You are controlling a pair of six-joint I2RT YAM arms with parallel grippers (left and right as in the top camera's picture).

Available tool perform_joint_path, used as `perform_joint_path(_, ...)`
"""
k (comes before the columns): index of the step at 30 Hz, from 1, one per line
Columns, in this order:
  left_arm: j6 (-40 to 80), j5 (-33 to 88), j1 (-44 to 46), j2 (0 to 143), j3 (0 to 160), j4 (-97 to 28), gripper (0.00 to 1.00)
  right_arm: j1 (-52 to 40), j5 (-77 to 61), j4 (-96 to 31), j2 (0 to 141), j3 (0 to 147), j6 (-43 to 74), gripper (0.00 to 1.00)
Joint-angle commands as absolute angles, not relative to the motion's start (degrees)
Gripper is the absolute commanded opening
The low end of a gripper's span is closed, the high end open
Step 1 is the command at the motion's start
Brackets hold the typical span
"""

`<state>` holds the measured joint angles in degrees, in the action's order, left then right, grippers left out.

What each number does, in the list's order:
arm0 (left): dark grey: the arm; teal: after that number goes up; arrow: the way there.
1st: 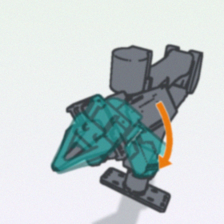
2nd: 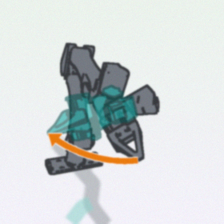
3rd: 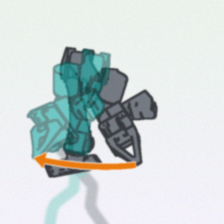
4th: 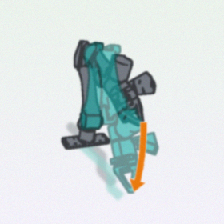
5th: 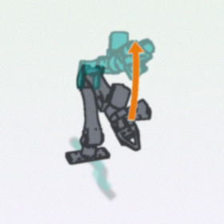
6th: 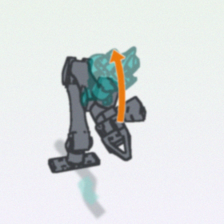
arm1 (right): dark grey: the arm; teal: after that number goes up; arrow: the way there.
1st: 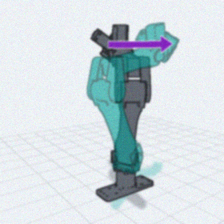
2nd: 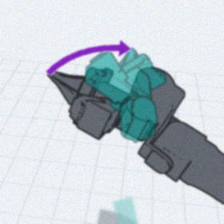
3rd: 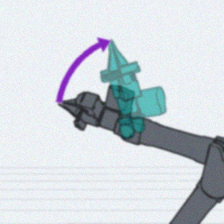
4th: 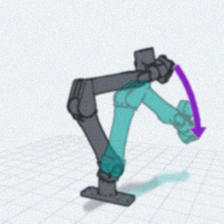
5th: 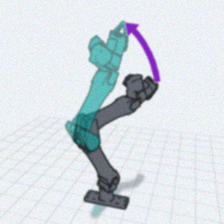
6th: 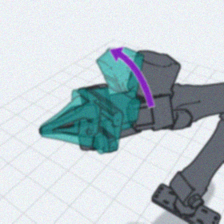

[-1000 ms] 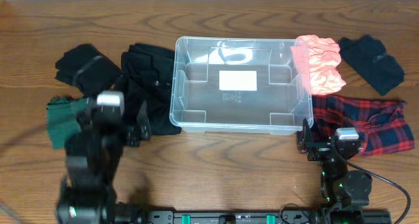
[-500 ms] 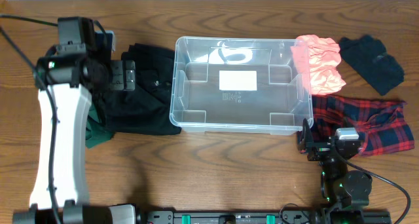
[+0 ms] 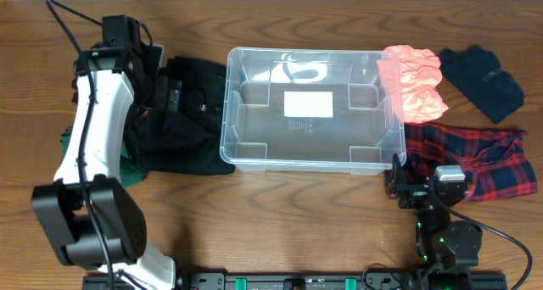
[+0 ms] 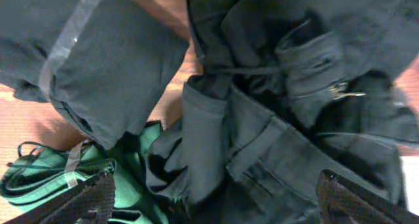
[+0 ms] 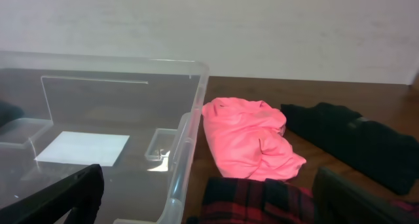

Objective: Pack container
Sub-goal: 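Lower the left gripper onto the black jeans and grasp them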

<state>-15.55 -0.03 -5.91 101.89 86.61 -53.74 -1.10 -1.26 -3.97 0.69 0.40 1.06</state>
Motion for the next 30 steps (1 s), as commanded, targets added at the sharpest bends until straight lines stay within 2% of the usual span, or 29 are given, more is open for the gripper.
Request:
perform_joint_path(1, -17.3, -1.1, -7.2, 103.9, 87.4, -54.1, 0.98, -1.5, -0.8, -4.2, 0.4, 0.3, 1.7, 0.99)
perform_joint_path(6, -17.3, -0.3, -8.1, 107.1, 86.5, -54.3, 0.98, -1.5, -0.9, -4.2, 0.4, 0.3, 1.7, 0.99)
perform_joint_path(15, -17.3, 8.2, -8.1, 112.6, 86.2, -55.2, 0.98, -1.5, -0.9, -4.2, 0.4, 0.3, 1.7, 0.99)
perform_joint_path(30, -17.3, 8.4, -8.1, 120.6, 86.2, -54.8, 0.98, -1.5, -0.8, -4.2, 0.4, 0.3, 1.7, 0.99)
